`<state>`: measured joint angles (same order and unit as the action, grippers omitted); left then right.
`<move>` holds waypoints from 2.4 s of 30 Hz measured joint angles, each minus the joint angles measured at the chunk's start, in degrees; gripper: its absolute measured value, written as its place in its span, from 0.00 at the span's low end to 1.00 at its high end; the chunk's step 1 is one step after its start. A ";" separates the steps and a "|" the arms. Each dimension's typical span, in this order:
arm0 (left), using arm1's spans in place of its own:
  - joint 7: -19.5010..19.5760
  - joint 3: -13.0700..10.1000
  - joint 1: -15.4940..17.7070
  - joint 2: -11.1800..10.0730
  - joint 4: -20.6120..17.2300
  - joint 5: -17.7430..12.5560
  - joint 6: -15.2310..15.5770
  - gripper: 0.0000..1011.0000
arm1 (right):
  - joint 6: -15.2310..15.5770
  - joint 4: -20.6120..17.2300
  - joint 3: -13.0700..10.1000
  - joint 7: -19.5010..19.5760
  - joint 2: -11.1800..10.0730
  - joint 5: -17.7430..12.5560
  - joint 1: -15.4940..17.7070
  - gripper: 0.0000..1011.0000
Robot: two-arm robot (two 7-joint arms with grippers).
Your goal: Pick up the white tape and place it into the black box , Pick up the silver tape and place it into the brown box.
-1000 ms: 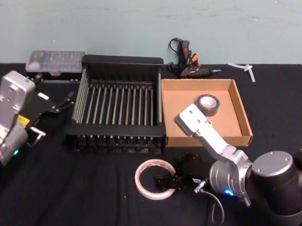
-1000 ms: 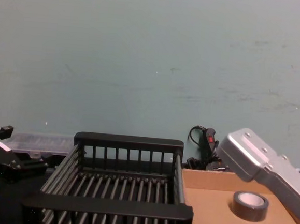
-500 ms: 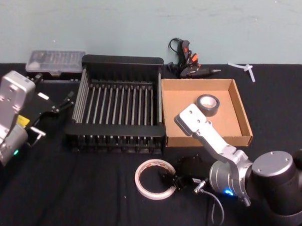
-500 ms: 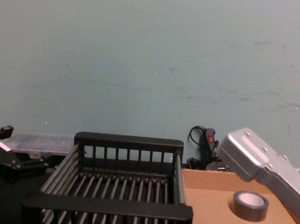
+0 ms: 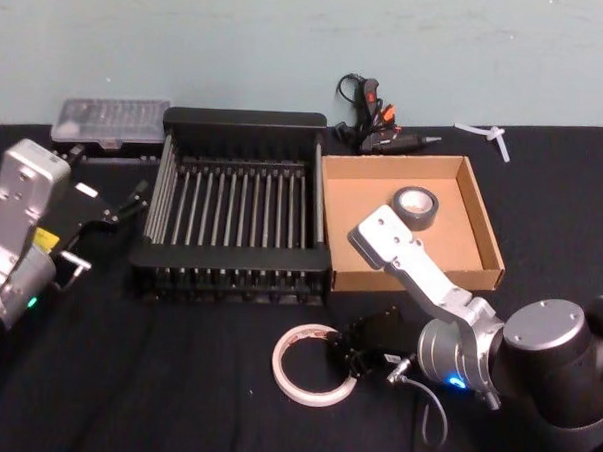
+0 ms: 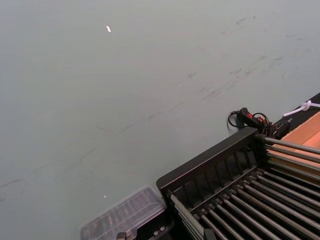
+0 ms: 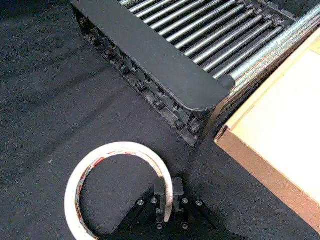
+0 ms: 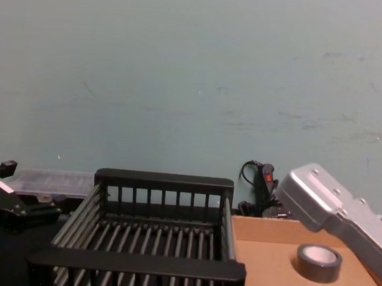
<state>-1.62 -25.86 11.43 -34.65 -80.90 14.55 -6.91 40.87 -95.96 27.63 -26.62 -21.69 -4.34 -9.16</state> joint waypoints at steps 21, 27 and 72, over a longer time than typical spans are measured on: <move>0.00 0.00 0.00 0.00 0.00 0.00 0.00 0.99 | -1.98 -3.32 -1.61 -0.97 -1.47 -2.44 0.33 0.10; 0.00 0.00 0.00 0.00 0.00 0.00 0.00 0.99 | -2.60 -5.39 -2.06 -0.96 -2.39 -3.38 0.62 0.10; 0.00 0.00 0.00 0.00 0.00 0.00 0.00 0.99 | -16.01 7.29 -1.90 4.64 3.40 -7.32 -12.33 0.10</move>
<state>-1.62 -25.86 11.43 -34.65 -80.90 14.55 -6.91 24.86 -88.67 25.72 -21.98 -18.30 -11.66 -21.50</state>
